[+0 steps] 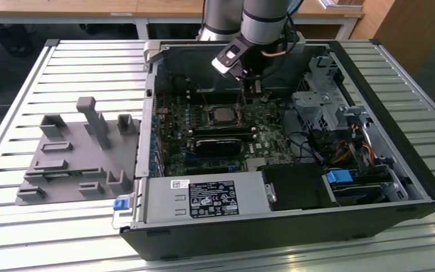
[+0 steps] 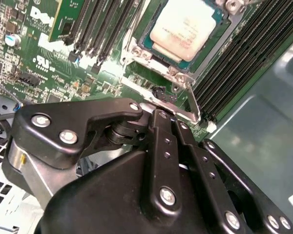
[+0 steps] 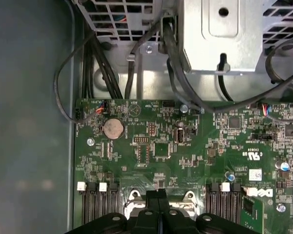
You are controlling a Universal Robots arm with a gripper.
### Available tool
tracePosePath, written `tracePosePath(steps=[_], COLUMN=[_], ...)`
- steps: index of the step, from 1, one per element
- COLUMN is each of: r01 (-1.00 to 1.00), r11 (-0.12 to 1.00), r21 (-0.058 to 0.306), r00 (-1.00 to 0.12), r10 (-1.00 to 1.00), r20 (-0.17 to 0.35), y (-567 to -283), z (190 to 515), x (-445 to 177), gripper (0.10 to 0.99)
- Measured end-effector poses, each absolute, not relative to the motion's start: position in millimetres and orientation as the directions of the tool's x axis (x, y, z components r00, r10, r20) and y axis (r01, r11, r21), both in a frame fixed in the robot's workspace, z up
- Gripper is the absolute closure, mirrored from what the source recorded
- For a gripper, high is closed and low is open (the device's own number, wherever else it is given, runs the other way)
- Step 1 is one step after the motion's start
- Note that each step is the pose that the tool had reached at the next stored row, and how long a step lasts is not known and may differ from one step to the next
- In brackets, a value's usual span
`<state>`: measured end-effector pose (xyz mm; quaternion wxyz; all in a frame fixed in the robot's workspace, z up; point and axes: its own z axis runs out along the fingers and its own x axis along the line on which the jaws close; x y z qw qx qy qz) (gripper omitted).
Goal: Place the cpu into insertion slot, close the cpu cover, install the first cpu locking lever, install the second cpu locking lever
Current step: 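Close the cpu cover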
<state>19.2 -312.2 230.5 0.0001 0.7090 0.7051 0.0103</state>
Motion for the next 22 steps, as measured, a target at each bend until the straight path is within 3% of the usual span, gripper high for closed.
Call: tracePosePath(steps=[22], r01=[1.000], r11=[-0.006], r21=[0.015], r00=[0.006], r10=[1.000], r20=[0.014], y=[-312.2], z=[225.4], x=[-6.8], gripper=[0.980])
